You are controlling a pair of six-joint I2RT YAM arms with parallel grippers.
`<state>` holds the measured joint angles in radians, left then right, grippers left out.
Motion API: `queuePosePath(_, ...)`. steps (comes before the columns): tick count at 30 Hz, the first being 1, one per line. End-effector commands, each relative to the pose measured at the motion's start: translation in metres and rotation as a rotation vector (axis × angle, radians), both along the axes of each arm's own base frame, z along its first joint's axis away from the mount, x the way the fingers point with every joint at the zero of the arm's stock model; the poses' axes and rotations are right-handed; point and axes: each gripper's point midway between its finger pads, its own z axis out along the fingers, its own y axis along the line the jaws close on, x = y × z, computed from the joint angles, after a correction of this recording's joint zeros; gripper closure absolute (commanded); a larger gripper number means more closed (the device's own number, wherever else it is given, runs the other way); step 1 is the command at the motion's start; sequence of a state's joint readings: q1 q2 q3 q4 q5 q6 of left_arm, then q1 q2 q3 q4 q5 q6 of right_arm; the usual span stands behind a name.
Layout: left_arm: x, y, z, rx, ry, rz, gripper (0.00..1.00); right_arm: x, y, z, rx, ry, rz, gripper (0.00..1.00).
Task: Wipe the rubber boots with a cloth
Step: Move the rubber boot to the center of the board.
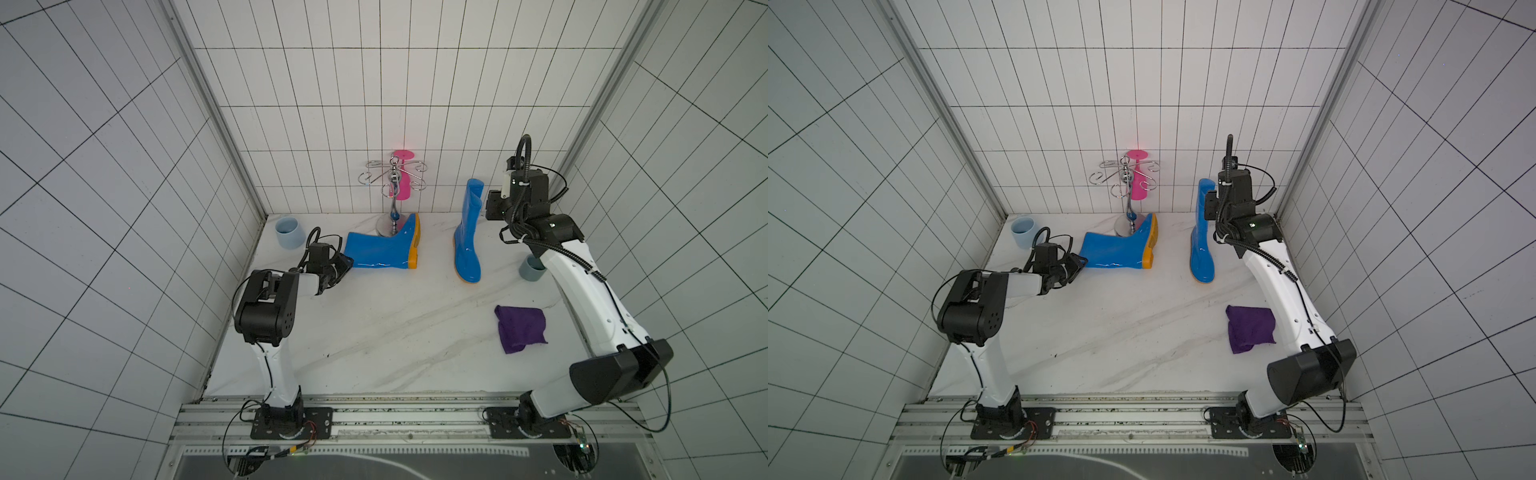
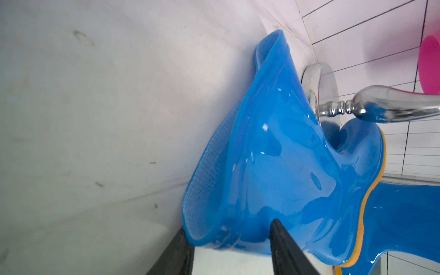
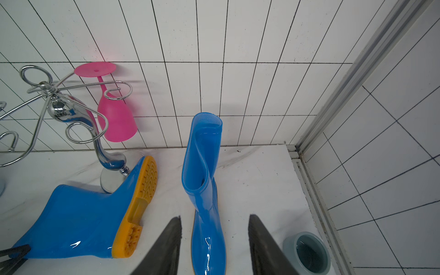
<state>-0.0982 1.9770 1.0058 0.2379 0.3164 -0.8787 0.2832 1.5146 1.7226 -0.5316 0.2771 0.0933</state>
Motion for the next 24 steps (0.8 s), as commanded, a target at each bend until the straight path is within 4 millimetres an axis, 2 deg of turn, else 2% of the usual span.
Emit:
queuePosePath(1, -0.007, 0.005, -0.037, -0.019, 0.101, 0.034, 0.57, -0.008, 0.003, -0.01, 0.009, 0.006, 0.013, 0.53)
queuePosePath(5, -0.007, 0.004, -0.04, -0.047, 0.103, 0.035, 0.68, -0.016, 0.001, -0.017, 0.017, 0.012, 0.013, 0.53)
queuePosePath(7, -0.008, 0.005, -0.037, -0.047, 0.097, 0.033, 0.77, -0.02, 0.0, -0.019, 0.019, 0.015, 0.012, 0.53)
queuePosePath(14, -0.026, 0.002, -0.025, -0.074, 0.071, 0.01, 0.96, -0.032, 0.003, -0.032, 0.029, 0.037, 0.028, 0.53)
queuePosePath(20, -0.051, -0.014, -0.02, -0.09, 0.068, -0.076, 1.0, -0.044, 0.002, -0.045, 0.028, 0.061, 0.026, 0.53)
queuePosePath(22, -0.064, -0.021, -0.018, -0.082, 0.068, -0.1, 1.0, -0.048, 0.005, -0.056, 0.035, 0.084, 0.034, 0.53)
queuePosePath(24, -0.077, -0.027, -0.015, -0.071, 0.066, -0.12, 1.0, -0.053, 0.011, -0.076, 0.043, 0.122, 0.048, 0.54)
